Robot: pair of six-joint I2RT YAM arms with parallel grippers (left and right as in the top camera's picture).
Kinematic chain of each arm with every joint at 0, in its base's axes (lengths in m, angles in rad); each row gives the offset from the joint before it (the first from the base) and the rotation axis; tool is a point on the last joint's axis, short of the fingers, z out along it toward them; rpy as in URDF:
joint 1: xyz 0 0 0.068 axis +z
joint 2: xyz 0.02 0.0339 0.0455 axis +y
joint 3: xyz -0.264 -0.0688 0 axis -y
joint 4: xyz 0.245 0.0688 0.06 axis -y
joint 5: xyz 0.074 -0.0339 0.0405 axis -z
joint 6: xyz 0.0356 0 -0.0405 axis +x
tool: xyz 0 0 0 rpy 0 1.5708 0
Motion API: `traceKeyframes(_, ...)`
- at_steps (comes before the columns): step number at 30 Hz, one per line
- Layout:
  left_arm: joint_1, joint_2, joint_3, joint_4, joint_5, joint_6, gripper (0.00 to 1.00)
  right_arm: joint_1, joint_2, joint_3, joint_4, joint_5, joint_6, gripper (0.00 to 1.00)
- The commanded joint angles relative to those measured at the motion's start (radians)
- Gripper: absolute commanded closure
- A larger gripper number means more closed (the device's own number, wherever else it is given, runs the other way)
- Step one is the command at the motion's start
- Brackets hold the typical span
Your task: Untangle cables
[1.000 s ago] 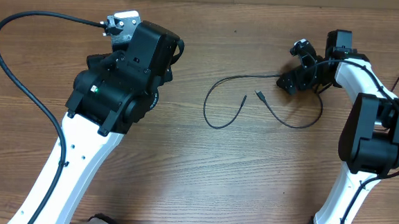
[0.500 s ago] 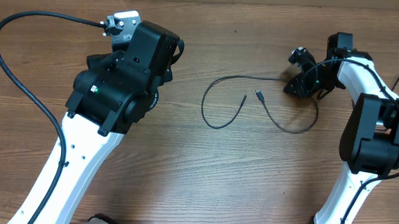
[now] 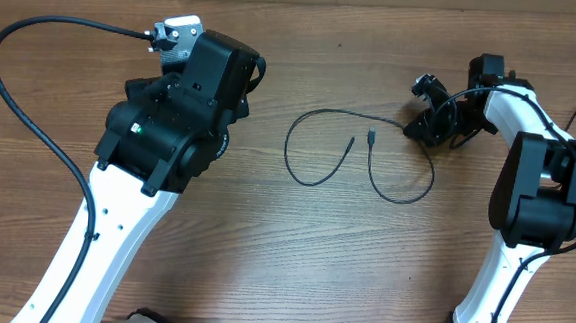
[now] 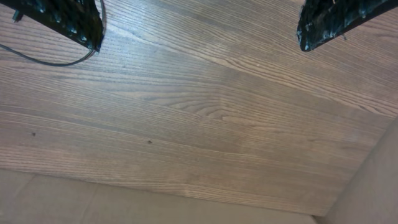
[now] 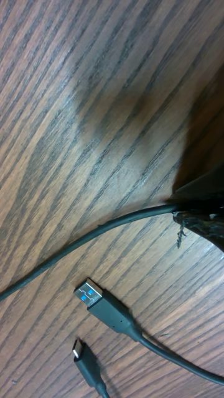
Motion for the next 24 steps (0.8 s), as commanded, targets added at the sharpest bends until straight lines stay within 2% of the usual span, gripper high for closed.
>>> traceKeyframes(1,0.005,0.004,0.019,0.002,-0.006,0.012,0.00,0.006,0.031,-0.023,-0.006,-0.023,0.003,0.96)
traceKeyframes(6,0.005,0.004,0.019,0.002,-0.006,0.012,0.00,0.005,0.031,-0.016,-0.006,-0.137,0.011,0.96)
traceKeyframes(10,0.005,0.004,0.019,0.002,-0.006,0.012,0.00,0.004,0.029,0.014,-0.014,-0.293,0.079,0.96)
traceKeyframes(18,0.005,0.004,0.019,0.002,-0.006,0.012,0.01,0.005,0.029,0.058,-0.020,-0.746,0.112,0.96)
traceKeyframes(24,0.005,0.004,0.019,0.002,-0.006,0.012,0.01,0.005,0.029,0.058,-0.053,-0.832,0.113,0.96)
